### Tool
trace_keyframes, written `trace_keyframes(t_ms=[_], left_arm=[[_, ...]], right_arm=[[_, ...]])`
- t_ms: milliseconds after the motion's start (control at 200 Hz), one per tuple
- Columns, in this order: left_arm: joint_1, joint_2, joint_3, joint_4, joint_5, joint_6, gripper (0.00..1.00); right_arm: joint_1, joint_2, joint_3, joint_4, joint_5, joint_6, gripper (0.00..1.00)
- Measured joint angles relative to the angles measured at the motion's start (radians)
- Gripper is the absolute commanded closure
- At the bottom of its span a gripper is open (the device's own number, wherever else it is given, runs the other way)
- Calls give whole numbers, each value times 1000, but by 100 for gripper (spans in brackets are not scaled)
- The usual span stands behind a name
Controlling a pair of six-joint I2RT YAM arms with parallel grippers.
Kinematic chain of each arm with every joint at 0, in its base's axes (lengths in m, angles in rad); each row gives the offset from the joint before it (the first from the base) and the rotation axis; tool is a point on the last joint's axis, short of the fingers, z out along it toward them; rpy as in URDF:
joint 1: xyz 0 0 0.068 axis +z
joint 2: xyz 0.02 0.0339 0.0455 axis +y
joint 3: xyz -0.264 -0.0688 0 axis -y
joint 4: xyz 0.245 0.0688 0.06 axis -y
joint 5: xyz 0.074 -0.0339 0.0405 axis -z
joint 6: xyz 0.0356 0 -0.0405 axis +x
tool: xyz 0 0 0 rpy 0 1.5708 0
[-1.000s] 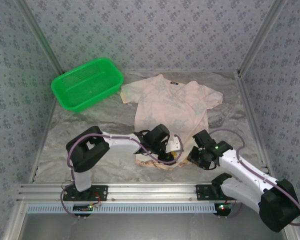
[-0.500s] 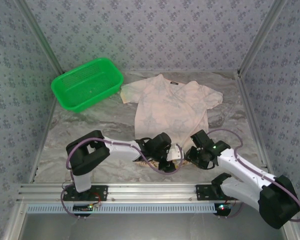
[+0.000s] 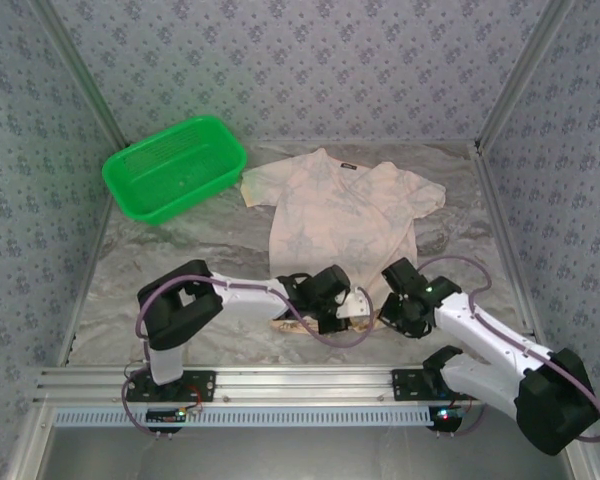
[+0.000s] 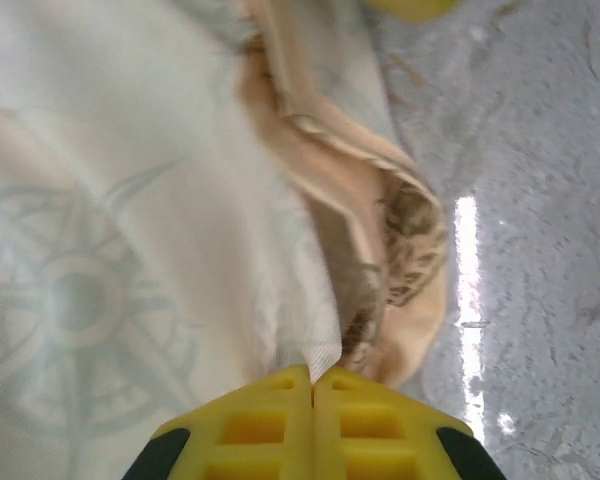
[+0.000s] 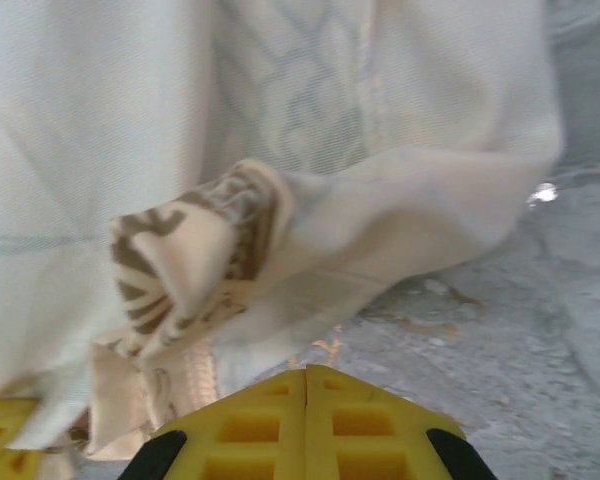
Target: Fold the inside-out t-shirt
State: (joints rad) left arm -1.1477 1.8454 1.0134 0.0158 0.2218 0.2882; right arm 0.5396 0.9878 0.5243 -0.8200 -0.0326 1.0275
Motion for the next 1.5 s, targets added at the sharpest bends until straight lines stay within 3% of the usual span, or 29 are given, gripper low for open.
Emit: trace_keyframes(t_ms=[95,190,240,335,560,805,880,969,1034,1249,1499], left_arm=[[53,-28,-2,0,51,-49,100],[107,-81,-2,10,143,-121,100],[126,-102,-1,24,195,-164,100],[142,-110,0,59,282,-245,100],[219,-82,-34,193,393,-469,100],[313,26,-29,228,398,-515,100],[339,66,-14,226,390,-513,88],[366,98,12,221,374,-501,57],[381,100,21,220,377,-489,49],[380,26,6,168,424,-365,43],[248,-56,-7,5,291,-164,42]], right_arm=[[-9,-14,9,-23,6,-27,100],[-6,-39,26,-18,-30,-70,66],[8,-47,42,-10,-49,-90,59],[60,-50,76,21,-88,-116,55],[134,-8,74,113,-101,-110,55],[129,63,36,151,-21,-67,55],[130,75,36,167,-18,-71,56],[143,90,43,170,-9,-95,56],[155,100,61,157,-1,-114,56],[161,102,130,122,15,-139,56],[159,70,137,93,14,-130,55]])
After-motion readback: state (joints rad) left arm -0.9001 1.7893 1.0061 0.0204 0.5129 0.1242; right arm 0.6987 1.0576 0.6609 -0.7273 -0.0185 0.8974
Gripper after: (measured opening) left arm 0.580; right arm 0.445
